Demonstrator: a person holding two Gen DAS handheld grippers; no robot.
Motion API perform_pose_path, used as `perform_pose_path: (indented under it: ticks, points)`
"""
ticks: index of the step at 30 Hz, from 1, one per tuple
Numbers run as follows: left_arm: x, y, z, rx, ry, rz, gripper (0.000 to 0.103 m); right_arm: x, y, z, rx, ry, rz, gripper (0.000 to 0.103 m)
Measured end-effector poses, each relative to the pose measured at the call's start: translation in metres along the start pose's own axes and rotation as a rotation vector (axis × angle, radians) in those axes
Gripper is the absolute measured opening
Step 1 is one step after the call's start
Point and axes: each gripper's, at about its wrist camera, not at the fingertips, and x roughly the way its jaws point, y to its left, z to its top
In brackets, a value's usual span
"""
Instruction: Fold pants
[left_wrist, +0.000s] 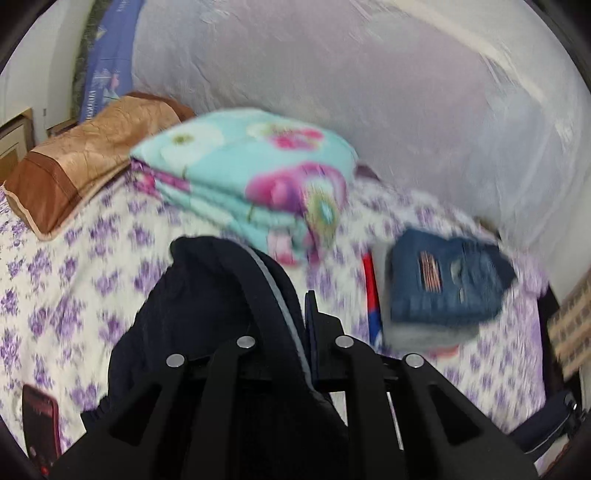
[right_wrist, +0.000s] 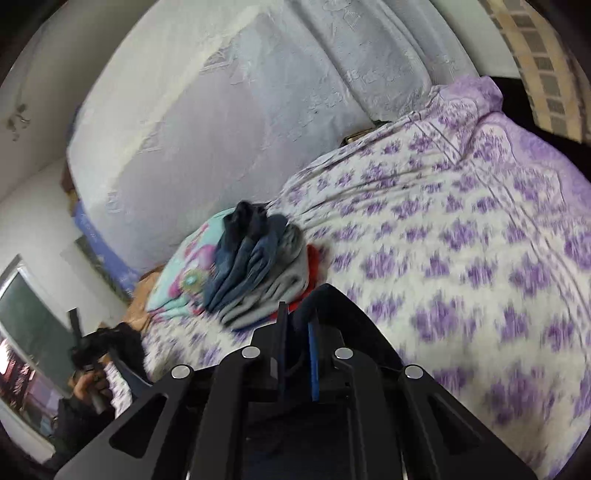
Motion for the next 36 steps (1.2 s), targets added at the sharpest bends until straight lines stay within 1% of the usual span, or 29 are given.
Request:
perform_pose_path:
  ticks: [2, 3, 4, 5, 6, 7, 8, 9, 10, 11, 12, 13, 14, 15, 17, 18, 19, 21, 23, 24, 25, 27, 28, 29, 30, 31, 33, 34, 36]
  points:
    - [0.022, 0.008, 0.016, -0.035, -0.017, 0.057, 0.012, 0.04, 0.003, 0.021, -0.007, 0.035, -0.065, 0.011]
    - [0.04, 0.009, 0.023, -0.04, -0.011, 0.116, 0.016, 0.077, 0.004, 0.032, -0.024, 0.098, -0.132, 0.02]
    - [0.069, 0.012, 0.028, -0.032, 0.022, 0.197, 0.018, 0.104, 0.004, 0.036, -0.045, 0.121, -0.204, 0.044]
    - [0.094, 0.017, 0.029, -0.028, 0.079, 0.242, 0.038, 0.127, 0.003, 0.036, -0.074, 0.126, -0.292, 0.061]
    - [0.122, 0.027, 0.026, -0.033, 0.175, 0.267, 0.045, 0.148, -0.002, 0.03, -0.098, 0.131, -0.381, 0.074]
    - [0.135, 0.039, 0.021, -0.075, 0.242, 0.257, 0.045, 0.158, -0.006, 0.023, -0.104, 0.148, -0.416, 0.073]
    - [0.138, 0.049, 0.015, -0.127, 0.275, 0.211, 0.045, 0.163, -0.01, 0.01, -0.101, 0.186, -0.398, 0.073]
    - [0.132, 0.054, 0.012, -0.159, 0.276, 0.172, 0.045, 0.16, -0.009, 0.001, -0.105, 0.196, -0.368, 0.073]
    - [0.117, 0.056, 0.01, -0.159, 0.254, 0.133, 0.047, 0.154, -0.009, -0.009, -0.123, 0.202, -0.348, 0.075]
    - [0.103, 0.053, 0.01, -0.13, 0.235, 0.122, 0.053, 0.147, -0.009, -0.02, -0.155, 0.208, -0.355, 0.078]
    - [0.088, 0.05, 0.01, -0.103, 0.212, 0.112, 0.06, 0.135, -0.01, -0.034, -0.189, 0.218, -0.362, 0.084]
    - [0.063, 0.047, 0.01, -0.068, 0.173, 0.093, 0.065, 0.127, -0.013, -0.046, -0.207, 0.232, -0.364, 0.088]
    - [0.041, 0.043, 0.006, -0.041, 0.144, 0.079, 0.078, 0.115, -0.017, -0.064, -0.236, 0.257, -0.379, 0.088]
    - [0.019, 0.041, 0.001, -0.012, 0.12, 0.069, 0.084, 0.108, -0.02, -0.075, -0.252, 0.27, -0.386, 0.088]
    - [-0.028, 0.041, -0.024, 0.044, 0.096, 0.06, 0.086, 0.092, -0.028, -0.1, -0.263, 0.299, -0.391, 0.089]
    - [-0.04, 0.042, -0.035, 0.058, 0.103, 0.057, 0.086, 0.082, -0.034, -0.115, -0.249, 0.319, -0.378, 0.089]
    - [-0.055, 0.046, -0.054, 0.073, 0.119, 0.054, 0.086, 0.075, -0.04, -0.127, -0.23, 0.337, -0.361, 0.089]
    - [-0.071, 0.057, -0.087, 0.089, 0.155, 0.066, 0.086, 0.07, -0.047, -0.151, -0.201, 0.378, -0.324, 0.089]
    - [-0.074, 0.072, -0.122, 0.097, 0.204, 0.118, 0.086, 0.071, -0.048, -0.17, -0.212, 0.411, -0.292, 0.085]
    - [-0.072, 0.079, -0.134, 0.096, 0.218, 0.147, 0.086, 0.068, -0.041, -0.18, -0.263, 0.393, -0.28, 0.064]
    - [-0.066, 0.091, -0.147, 0.084, 0.241, 0.179, 0.086, 0.066, -0.034, -0.184, -0.291, 0.393, -0.244, 0.037]
    - [-0.051, 0.11, -0.161, 0.025, 0.276, 0.224, 0.086, 0.058, -0.03, -0.18, -0.27, 0.388, -0.183, 0.016]
    - [-0.041, 0.12, -0.167, -0.025, 0.297, 0.21, 0.086, 0.051, -0.029, -0.174, -0.254, 0.37, -0.156, 0.014]
    - [-0.036, 0.124, -0.17, -0.034, 0.306, 0.21, 0.086, 0.04, -0.028, -0.169, -0.245, 0.335, -0.146, 0.014]
    - [-0.029, 0.127, -0.172, -0.039, 0.319, 0.221, 0.086, 0.02, -0.027, -0.157, -0.234, 0.275, -0.135, 0.014]
    - [-0.019, 0.129, -0.175, -0.051, 0.335, 0.212, 0.086, 0.005, -0.028, -0.15, -0.22, 0.236, -0.127, 0.013]
    - [-0.006, 0.13, -0.177, -0.076, 0.346, 0.199, 0.089, -0.038, -0.029, -0.131, -0.202, 0.126, -0.136, 0.013]
    - [-0.003, 0.129, -0.177, -0.092, 0.333, 0.197, 0.09, -0.059, -0.031, -0.124, -0.193, 0.079, -0.145, 0.013]
    - [0.003, 0.122, -0.174, -0.1, 0.315, 0.153, 0.09, -0.096, -0.039, -0.114, -0.176, 0.008, -0.177, 0.013]
